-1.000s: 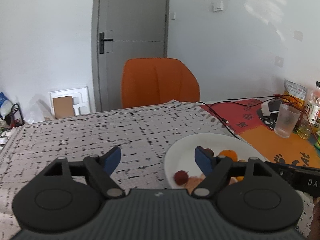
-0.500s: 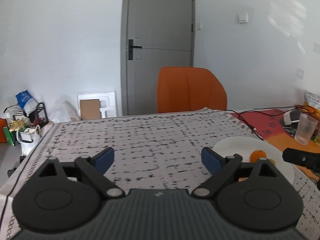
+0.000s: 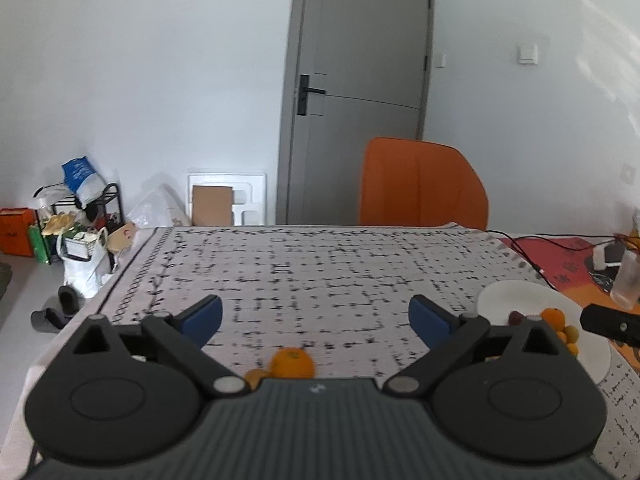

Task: Organize fruits
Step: 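Move both open grippers back to the remaining fruits, then grasp the yellow fruit with the left gripper while the right gripper grasps the orange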

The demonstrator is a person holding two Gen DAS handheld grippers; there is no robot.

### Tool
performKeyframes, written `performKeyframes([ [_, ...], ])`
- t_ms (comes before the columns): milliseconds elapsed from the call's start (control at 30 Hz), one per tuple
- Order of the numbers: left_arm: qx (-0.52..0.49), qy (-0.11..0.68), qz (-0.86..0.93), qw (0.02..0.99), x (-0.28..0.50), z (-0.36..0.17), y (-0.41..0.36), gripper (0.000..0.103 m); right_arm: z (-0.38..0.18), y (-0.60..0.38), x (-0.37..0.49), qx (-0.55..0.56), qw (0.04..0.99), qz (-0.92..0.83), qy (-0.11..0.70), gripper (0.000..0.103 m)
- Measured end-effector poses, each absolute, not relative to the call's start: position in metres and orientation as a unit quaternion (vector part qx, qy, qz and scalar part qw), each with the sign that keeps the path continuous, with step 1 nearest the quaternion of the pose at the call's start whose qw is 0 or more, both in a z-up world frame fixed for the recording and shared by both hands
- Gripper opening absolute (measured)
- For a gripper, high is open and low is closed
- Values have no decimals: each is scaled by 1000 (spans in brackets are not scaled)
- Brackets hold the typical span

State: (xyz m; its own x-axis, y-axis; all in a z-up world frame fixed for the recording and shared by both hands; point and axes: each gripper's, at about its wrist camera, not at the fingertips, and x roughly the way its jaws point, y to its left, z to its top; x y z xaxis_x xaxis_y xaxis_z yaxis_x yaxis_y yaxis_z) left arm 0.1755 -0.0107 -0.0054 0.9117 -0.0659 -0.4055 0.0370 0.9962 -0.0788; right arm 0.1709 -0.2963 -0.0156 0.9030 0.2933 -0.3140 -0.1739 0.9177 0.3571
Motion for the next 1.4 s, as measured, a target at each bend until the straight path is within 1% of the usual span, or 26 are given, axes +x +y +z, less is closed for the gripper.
performKeyframes([
  [367, -69, 230, -24, 971, 176, -20, 30, 99, -15, -261, 180, 148, 955, 164, 198, 103],
  [433, -72, 242, -23, 967, 178, -25, 34, 99, -16, -256, 183, 146, 953, 171, 203, 103],
  [733, -82, 252, -30, 964, 184, -46, 42, 99, -21, -235, 190, 130, 949, 189, 217, 103],
  [833, -81, 269, -32, 959, 190, -54, 42, 94, -23, -234, 193, 131, 948, 189, 221, 103],
  [900, -76, 276, -31, 958, 194, -59, 40, 80, -24, -235, 195, 136, 946, 191, 224, 103],
  [933, -75, 280, -29, 957, 195, -61, 39, 76, -25, -235, 196, 138, 945, 191, 225, 103],
  [967, -76, 284, -27, 955, 197, -64, 39, 69, -25, -235, 198, 138, 945, 190, 226, 103],
  [1000, -76, 288, -28, 954, 199, -66, 38, 64, -25, -234, 198, 138, 945, 189, 227, 103],
  [1033, -74, 291, -26, 953, 201, -68, 38, 63, -25, -234, 199, 139, 945, 188, 228, 103],
  [1100, -69, 295, -24, 953, 204, -71, 37, 56, -26, -233, 200, 140, 945, 188, 230, 103],
  [1167, -68, 297, -22, 952, 207, -73, 37, 54, -27, -231, 201, 139, 944, 190, 232, 103],
  [1333, -68, 293, -25, 953, 210, -77, 39, 51, -27, -220, 208, 137, 937, 212, 241, 103],
  [1367, -68, 292, -26, 953, 211, -78, 39, 47, -27, -217, 209, 135, 937, 215, 241, 103],
  [1400, -69, 293, -28, 953, 211, -79, 40, 41, -27, -214, 211, 130, 937, 217, 241, 103],
])
